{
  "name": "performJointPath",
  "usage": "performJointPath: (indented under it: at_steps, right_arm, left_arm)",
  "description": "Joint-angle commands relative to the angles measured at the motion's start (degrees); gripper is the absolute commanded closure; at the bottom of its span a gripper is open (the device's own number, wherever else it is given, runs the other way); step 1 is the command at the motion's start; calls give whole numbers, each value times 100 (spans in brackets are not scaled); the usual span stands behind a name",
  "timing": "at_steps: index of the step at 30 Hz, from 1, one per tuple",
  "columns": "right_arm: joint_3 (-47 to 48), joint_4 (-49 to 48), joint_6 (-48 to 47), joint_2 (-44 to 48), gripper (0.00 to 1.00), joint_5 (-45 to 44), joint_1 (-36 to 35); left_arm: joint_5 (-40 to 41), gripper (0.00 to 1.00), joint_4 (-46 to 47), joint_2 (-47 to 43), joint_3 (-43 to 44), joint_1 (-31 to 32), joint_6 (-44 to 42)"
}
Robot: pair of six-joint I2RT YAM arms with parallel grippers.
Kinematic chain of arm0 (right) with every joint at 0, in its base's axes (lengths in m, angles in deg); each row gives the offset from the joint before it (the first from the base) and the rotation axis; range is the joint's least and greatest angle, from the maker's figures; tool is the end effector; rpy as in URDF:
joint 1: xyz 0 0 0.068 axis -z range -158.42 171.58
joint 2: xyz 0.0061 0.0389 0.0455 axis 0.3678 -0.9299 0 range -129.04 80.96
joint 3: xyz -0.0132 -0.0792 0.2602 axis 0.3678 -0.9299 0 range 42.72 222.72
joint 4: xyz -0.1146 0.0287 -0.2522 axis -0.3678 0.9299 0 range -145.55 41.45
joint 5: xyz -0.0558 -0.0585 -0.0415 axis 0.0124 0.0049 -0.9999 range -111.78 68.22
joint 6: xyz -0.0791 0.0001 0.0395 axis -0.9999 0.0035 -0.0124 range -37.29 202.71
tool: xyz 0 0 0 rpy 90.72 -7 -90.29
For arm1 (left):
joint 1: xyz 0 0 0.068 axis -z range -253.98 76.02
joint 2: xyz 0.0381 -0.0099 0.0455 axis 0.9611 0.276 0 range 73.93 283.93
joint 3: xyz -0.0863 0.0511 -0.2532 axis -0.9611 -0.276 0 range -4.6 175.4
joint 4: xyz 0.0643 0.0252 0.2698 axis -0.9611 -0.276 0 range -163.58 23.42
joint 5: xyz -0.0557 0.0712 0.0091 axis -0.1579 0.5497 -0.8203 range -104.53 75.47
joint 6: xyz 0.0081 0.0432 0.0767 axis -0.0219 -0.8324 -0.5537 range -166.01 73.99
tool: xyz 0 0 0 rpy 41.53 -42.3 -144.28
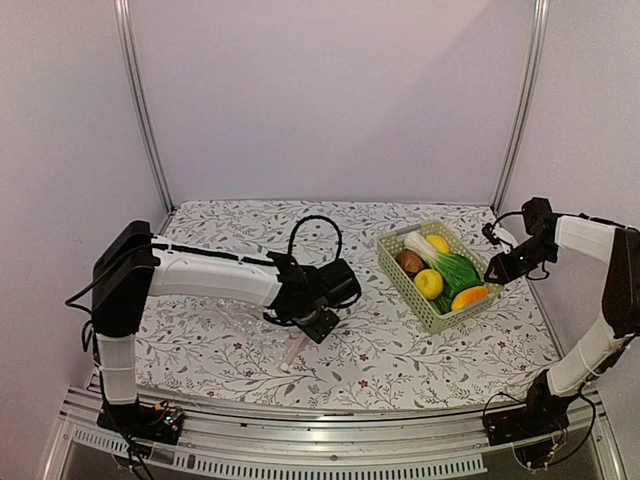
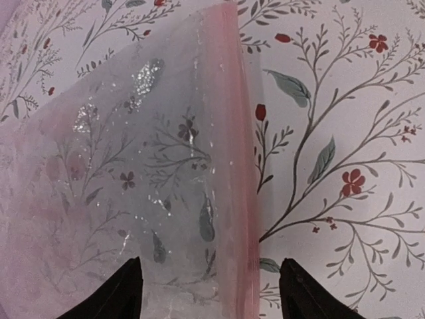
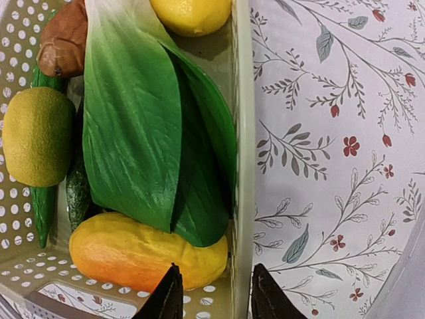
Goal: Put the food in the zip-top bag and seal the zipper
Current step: Adjust the bin at the center of the board.
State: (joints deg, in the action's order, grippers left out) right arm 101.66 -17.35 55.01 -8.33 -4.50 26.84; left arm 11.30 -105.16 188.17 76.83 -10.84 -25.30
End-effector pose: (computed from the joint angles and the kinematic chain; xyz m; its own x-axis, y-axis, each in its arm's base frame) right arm 0.3293 -0.0068 0.1571 -0.8110 -0.3712 -0.4523 -0.4491 0.8903 0.0747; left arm 0.2239 -0.3665 0.1245 -0.6622 0.6032 -0.4445 0.5410 0.7954 0.2734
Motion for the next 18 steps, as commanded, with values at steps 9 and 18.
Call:
performJointPath:
  at_steps: [9,18]
  right_arm:
    - [-14,134,189,684,58,302,-25]
    - [219,221,11,1181,44,1233,-90]
  left_arm:
    - [1315,54,-934,612,585,69,417]
    - [1470,97,-611,13,655,-163,-113]
